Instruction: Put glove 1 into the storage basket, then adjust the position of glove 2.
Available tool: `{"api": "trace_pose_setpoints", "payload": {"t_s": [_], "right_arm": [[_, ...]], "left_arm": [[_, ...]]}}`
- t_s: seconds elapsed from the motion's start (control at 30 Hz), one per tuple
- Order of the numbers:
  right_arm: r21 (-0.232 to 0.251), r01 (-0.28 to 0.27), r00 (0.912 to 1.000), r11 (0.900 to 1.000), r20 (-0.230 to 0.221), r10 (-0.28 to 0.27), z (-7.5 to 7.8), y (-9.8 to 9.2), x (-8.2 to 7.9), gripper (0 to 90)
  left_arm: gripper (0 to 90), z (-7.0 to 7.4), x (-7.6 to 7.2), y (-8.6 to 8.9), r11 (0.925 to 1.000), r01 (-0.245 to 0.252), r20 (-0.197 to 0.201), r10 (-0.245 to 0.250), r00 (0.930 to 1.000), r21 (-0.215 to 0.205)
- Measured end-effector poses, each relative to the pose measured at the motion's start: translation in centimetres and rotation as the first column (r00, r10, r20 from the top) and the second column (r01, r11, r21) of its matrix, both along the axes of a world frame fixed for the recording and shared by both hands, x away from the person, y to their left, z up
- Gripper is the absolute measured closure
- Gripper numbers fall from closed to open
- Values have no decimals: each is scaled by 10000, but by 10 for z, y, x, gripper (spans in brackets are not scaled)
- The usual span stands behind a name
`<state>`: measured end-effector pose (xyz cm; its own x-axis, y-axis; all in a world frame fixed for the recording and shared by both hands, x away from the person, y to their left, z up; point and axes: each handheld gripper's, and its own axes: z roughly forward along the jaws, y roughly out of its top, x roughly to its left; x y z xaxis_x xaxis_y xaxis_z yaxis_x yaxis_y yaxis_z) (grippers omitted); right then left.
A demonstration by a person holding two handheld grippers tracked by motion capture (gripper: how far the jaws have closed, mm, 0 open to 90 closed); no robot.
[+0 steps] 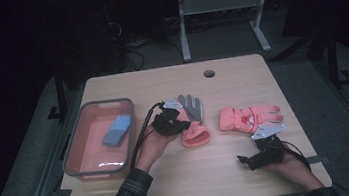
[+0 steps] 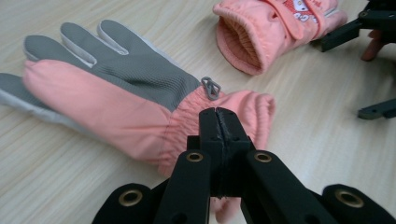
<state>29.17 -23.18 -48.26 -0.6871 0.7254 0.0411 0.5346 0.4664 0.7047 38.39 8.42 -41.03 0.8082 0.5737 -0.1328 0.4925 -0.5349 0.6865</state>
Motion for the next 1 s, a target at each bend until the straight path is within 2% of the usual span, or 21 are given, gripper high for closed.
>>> {"api": "trace_pose_setpoints", "payload": {"t_s": [0.1, 0.27, 0.43, 0.47, 0.5, 0.53, 0.6, 0.73, 0.77, 0.8, 0.87, 1.0], "right_arm": [[1, -7, 10000, 10000, 4, 7, 0, 0, 0, 22], [-5, -18, 10000, 10000, 7, 18, 0, 0, 0, 22], [-12, -29, 10000, 10000, 3, 29, 0, 0, 0, 22], [-15, -30, 10000, 10000, 5, 30, 0, 0, 0, 22], [-16, -31, 10000, 10000, 3, 31, 0, 0, 0, 22], [-13, -34, 10000, 10000, 8, 34, 0, 0, 0, 22], [-16, -34, 10000, 10000, 9, 34, 0, 0, 0, 22], [-17, -34, 10000, 10000, 7, 34, 0, 0, 0, 22], [-18, -34, 10000, 10000, 4, 34, 0, 0, 0, 22], [-18, -35, 10000, 10000, 7, 35, 0, 0, 0, 22], [-33, -46, 10000, 10000, 17, 46, 0, 0, 0, 22], [-30, -41, 10000, 10000, 5, 41, 0, 0, 0, 22]], "left_arm": [[894, -6, 4, -4, 9998, -93, 54, 92, 9999, 192], [894, -15, 9, -8, 9996, -116, -18, 116, 9999, 240], [894, -21, 10, -12, 9999, -5, -164, 8, 9999, 163], [895, -20, 10, -11, 9992, 181, -174, -175, 9997, 360], [895, -21, 9, -12, 9995, 160, -221, -154, 9996, 263], [895, -21, 8, -12, 9990, 297, -237, -289, 9993, 342], [895, -22, 4, -14, 9993, 336, -304, -331, 9990, 188], [895, -22, -5, -18, 9971, 749, -403, -744, 9964, 112], [895, -23, -10, -22, 9975, 704, -442, -708, 9965, -89], [895, -22, -12, -23, 9953, 967, -439, -963, 9944, 74], [895, -23, -21, -29, 9941, 1080, -482, -1085, 9929, -120], [895, -21, -34, -39, 9874, 1579, -460, -1581, 9864, -59]]}}
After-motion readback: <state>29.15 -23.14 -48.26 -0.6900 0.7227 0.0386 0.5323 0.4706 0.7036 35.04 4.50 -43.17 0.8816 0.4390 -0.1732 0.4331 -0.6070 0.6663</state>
